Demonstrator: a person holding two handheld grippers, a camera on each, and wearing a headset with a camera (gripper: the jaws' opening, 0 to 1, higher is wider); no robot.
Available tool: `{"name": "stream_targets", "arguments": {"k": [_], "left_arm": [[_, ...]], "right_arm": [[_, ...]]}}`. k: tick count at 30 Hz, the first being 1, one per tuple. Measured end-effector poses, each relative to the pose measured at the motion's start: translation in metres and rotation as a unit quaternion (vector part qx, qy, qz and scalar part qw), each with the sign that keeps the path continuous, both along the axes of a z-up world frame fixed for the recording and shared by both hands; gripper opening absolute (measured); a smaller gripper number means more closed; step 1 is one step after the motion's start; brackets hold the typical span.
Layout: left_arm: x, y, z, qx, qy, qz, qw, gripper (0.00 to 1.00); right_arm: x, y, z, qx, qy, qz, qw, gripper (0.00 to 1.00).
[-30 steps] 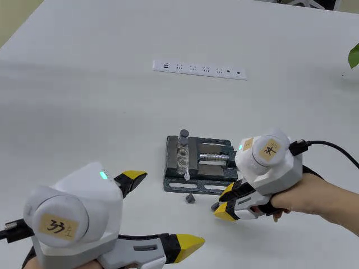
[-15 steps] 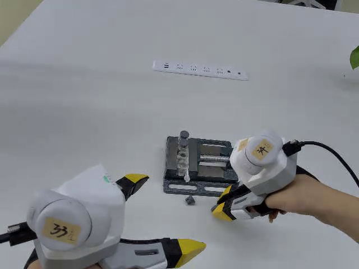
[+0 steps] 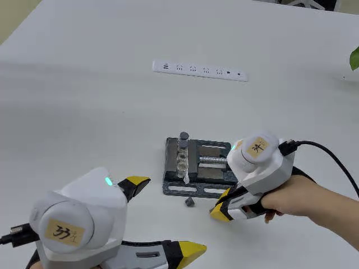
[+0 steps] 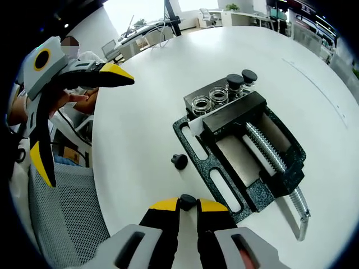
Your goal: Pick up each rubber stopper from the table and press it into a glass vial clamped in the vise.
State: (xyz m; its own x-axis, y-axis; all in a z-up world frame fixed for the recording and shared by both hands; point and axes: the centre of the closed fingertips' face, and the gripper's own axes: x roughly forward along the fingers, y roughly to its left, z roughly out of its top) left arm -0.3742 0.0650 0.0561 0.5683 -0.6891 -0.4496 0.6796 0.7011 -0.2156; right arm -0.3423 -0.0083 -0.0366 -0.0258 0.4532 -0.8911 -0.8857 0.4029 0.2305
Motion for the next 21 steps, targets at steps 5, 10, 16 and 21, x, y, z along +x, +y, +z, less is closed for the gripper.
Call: {"name": "stream_targets", "arguments": {"k": [5, 10, 16, 21], "left_arm": [[0.002, 0.002, 0.0, 0.001, 0.0, 0.008, 1.0, 0.81], [0.012, 0.006, 0.009, -0.006, -0.009, 0.026, 0.9996, 0.71], [0.035, 0.003, 0.046, -0.054, -0.053, 0.048, 0.996, 0.54], [0.044, -0.001, 0.084, -0.094, -0.076, 0.038, 0.992, 0.39]], "right_arm": [[0.006, 0.012, 0.023, 0.058, -0.016, -0.025, 0.9979, 0.06], [0.018, 0.035, 0.077, 0.171, -0.042, -0.071, 0.9818, 0.06], [0.026, 0.056, 0.152, 0.312, -0.085, -0.09, 0.9418, 0.07], [0.015, 0.059, 0.184, 0.357, -0.104, -0.048, 0.9272, 0.07]]}}
